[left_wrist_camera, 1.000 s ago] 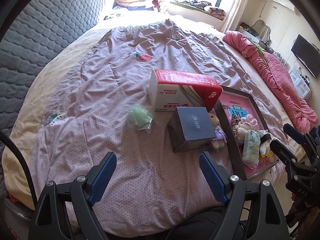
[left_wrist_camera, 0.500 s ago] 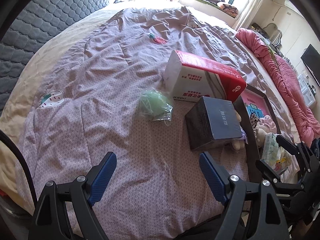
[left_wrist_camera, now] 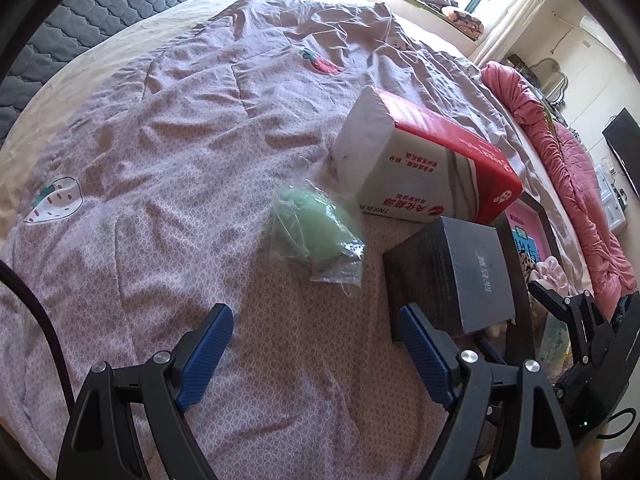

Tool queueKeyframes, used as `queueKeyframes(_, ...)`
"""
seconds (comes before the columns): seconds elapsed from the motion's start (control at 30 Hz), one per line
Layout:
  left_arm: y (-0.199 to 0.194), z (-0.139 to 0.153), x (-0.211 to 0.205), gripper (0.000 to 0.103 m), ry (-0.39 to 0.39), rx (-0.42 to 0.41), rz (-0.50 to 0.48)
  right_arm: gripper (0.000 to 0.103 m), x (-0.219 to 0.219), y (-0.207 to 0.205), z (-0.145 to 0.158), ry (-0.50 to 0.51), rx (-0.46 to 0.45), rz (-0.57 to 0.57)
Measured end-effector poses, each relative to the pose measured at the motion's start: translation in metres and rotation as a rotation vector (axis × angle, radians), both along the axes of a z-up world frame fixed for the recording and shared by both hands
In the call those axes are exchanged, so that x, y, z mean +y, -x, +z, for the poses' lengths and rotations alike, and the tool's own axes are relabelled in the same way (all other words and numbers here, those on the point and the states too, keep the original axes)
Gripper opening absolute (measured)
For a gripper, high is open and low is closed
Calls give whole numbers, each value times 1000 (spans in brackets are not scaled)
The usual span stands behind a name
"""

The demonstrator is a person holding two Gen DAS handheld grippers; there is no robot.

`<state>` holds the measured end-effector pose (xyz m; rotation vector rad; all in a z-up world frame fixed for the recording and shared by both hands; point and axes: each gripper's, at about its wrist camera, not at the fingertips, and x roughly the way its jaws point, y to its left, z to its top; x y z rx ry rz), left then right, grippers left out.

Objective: Organize soft objects
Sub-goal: 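Grasp the green mesh-bagged ball with the left gripper while the right gripper grasps the purple-bowed bear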

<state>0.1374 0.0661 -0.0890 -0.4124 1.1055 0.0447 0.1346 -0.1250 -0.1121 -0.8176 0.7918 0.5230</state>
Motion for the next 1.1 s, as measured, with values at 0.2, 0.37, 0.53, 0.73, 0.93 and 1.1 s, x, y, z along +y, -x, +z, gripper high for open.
queueKeyframes(0.2, -18, -8, 7, 86, -31, -3, -5, 77, 5, -9, -14, 59, -71, 48)
queueKeyframes(0.37, -32, -18, 12, 87, -46, 18, 6, 68, 6, -18, -17, 65, -83, 84)
queueKeyframes(0.53, -42, -20, 10, 90, -74, 21, 2, 46, 9, -25, -19, 74, -53, 100)
queueKeyframes(0.73, -54, -23, 8, 89, -89, 27, -4, 39, 7, -28, -12, 16, -27, 89)
queueKeyframes(0.93, -59, -24, 17, 72, -28, 6, 14, 36, -13, -43, 12, -172, 59, 4)
queueKeyframes(1.1, -62, -27, 18, 47, -6, -5, 5, 35, -26, -55, 30, -337, 130, -81)
